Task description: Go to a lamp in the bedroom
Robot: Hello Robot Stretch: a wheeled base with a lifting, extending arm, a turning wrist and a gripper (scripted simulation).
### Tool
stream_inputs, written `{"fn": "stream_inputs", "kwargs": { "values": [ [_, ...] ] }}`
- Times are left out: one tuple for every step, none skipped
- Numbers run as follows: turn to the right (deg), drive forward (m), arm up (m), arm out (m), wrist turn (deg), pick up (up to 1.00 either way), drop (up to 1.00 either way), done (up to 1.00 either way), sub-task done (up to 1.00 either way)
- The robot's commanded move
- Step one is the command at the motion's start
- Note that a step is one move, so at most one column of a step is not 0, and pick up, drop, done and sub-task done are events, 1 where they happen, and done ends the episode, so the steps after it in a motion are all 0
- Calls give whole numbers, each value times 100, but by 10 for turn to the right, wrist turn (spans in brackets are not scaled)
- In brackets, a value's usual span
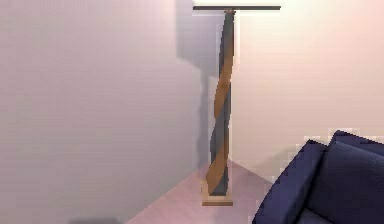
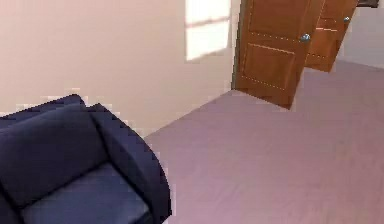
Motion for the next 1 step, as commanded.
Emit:
{"fn": "stream_inputs", "kwargs": {
  "values": [
    [0, 0, 0, 0, 0, 0, 0, 100, 0]
  ]
}}
